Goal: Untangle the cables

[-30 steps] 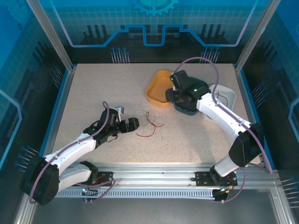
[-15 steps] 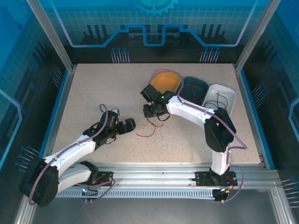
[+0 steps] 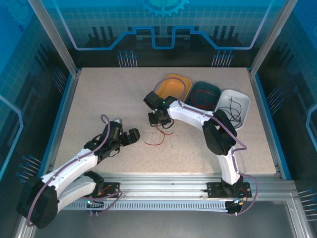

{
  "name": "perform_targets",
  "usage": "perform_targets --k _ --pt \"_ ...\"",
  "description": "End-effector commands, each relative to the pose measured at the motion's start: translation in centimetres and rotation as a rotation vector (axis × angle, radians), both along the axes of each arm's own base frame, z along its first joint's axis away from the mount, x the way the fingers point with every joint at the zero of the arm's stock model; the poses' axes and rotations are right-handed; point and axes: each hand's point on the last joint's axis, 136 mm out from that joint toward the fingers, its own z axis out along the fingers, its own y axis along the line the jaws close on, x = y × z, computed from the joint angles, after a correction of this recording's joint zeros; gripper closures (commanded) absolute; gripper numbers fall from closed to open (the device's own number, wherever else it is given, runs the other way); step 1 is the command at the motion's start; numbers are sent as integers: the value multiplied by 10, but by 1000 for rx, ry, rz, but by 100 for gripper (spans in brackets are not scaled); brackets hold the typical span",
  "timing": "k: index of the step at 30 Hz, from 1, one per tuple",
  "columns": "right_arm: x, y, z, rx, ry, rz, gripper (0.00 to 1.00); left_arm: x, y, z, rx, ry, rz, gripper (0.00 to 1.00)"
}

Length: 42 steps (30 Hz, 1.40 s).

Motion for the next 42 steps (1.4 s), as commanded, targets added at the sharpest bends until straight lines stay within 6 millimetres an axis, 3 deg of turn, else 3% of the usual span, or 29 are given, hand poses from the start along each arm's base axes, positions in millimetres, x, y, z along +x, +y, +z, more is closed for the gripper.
perform_targets --k 1,6,11,18,29,42 --pt "-4 3 -5 -22 26 -11 69 -2 6 -3 7 9 25 1" --pt "-2 1 -11 -41 31 -24 73 -1 5 -3 6 11 21 1" --pt "-4 7 -6 -19 20 -10 88 -2 5 -5 4 17 25 1" --pt "-9 24 33 64 -67 49 98 -2 7 -6 -3 19 38 1" --pt "-24 44 102 261 -203 135 100 -2 -3 6 -63 -40 -12 1" --pt "-36 53 150 440 -322 225 100 7 -29 53 -162 -175 -139 1"
